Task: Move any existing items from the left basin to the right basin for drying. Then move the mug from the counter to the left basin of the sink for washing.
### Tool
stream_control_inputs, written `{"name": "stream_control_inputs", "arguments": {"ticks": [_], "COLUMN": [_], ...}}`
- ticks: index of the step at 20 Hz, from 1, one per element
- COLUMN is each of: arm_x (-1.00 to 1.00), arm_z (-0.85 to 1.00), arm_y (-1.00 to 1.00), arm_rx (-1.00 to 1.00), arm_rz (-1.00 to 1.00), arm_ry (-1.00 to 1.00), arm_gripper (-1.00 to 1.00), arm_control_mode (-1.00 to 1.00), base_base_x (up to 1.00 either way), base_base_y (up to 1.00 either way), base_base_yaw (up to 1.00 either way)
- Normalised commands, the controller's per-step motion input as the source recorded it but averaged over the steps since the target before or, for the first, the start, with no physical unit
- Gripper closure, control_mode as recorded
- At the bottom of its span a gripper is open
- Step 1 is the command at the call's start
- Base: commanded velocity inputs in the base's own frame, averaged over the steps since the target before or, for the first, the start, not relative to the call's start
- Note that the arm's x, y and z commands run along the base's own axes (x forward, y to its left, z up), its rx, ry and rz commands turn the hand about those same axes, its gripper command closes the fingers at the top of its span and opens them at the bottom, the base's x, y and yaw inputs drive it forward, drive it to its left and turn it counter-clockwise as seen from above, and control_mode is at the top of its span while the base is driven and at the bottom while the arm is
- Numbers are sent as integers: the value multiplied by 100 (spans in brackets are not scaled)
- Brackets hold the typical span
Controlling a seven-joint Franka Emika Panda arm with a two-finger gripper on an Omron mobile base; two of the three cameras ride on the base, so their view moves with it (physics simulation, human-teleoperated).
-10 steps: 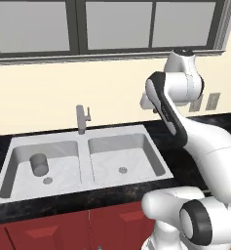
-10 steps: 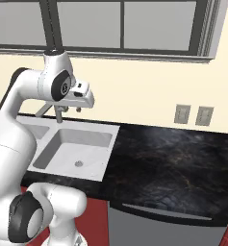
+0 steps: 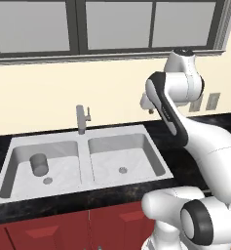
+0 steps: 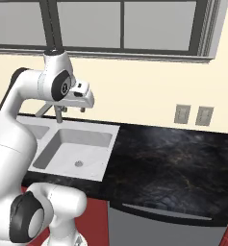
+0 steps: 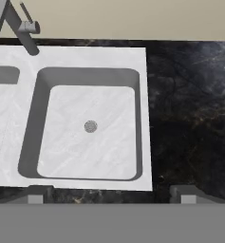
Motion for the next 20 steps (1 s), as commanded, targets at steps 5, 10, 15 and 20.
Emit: {"name": "stream_control_inputs", "arguments": {"ticks": [5,10,15,20], "arm_x": [0,0,0,0], "arm_z": [0,0,0,0], "arm_y": [0,0,0,0], "arm_rx": [0,0,0,0], "arm_rz": [0,0,0,0], "arm_ry": [0,0,0,0], "arm_gripper": [-100,-100,-100,-100], "arm_control_mode": [100,100,100,100], "base_base_x": [10,17,17,18], "base_base_y": [60,83,82,74], "base_base_yaw": [-2,-1,0,0]}}
